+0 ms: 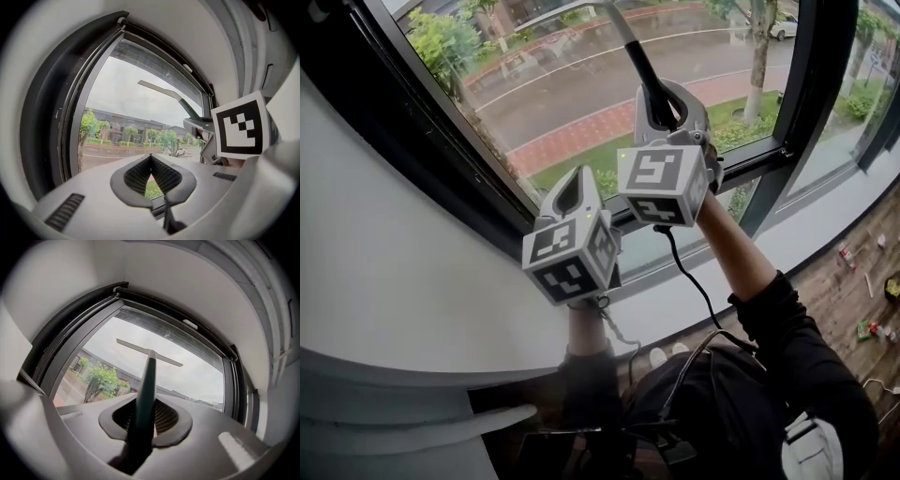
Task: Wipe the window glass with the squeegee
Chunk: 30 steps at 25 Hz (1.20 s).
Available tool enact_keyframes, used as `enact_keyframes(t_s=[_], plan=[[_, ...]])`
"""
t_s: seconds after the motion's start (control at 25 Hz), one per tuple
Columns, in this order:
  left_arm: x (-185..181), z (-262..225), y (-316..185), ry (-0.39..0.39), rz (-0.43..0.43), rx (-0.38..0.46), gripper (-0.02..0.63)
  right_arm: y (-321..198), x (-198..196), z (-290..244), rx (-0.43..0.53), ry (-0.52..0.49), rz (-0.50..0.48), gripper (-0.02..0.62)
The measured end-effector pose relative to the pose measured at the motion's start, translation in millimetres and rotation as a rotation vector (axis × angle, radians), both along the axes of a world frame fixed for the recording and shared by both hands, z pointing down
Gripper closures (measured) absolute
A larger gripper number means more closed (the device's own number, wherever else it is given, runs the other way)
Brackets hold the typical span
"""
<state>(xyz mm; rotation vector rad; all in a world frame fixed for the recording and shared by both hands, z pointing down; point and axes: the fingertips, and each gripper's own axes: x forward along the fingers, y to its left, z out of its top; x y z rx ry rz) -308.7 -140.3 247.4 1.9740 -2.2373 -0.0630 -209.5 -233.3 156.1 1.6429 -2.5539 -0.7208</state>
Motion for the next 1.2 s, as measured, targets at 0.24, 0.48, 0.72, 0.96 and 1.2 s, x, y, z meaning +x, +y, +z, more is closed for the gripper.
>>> enact_keyframes(t_s=[0.24, 0.48, 0.72, 0.96, 1.2], plan=[[3, 6, 4, 0.010, -0.002, -0.009, 0.603, -1, 0, 16, -0.019, -0.028, -0.014, 0.534], [2, 20, 7, -0.001, -0.013, -0.030, 0.603, 5, 3, 33, -0.056, 0.007, -0.016, 0.534], [4, 30, 10, 0.007, -0.016, -0.049, 0.603, 6, 3, 48, -0.061, 0.000, -0.022, 0.534], [5, 41, 14, 0.021, -0.020, -0.067, 0.603, 10, 5, 66, -0.095, 0.008, -0.028, 0.532], [5, 48, 17, 0.029, -0.020, -0.085, 0.603, 12, 6, 77, -0.116, 0.021, -0.029, 0.534]])
